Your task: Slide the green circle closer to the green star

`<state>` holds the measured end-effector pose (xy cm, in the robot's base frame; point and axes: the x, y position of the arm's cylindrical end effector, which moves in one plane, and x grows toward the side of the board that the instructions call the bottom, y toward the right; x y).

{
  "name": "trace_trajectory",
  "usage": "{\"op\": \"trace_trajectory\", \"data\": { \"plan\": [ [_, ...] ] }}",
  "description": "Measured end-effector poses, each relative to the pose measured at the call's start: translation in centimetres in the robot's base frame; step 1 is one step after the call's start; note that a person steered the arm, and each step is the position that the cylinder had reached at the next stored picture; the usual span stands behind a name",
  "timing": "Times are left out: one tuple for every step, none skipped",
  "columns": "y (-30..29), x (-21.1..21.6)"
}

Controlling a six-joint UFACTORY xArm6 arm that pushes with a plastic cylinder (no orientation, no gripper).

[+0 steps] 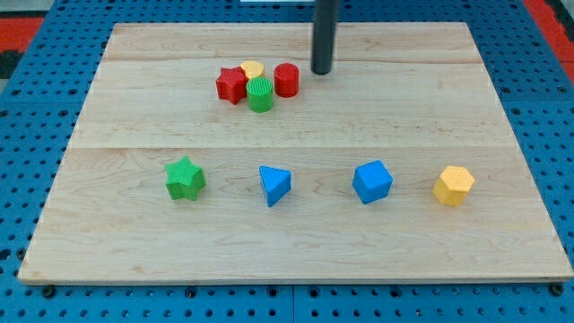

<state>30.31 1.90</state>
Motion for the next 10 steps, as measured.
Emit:
{"op": "trace_trajectory", "data": {
  "plan": [
    [-8.4, 2.7],
    [-8.5, 4.8],
    [-9.6, 4.9],
    [-6.2, 4.7],
    [-4.6, 7.1],
    [-7.1, 10.7],
    [-11.5, 11.3],
    [-15.4, 11.5],
    [-19.6, 11.5],
    [-22.1, 14.3]
  ]
}}
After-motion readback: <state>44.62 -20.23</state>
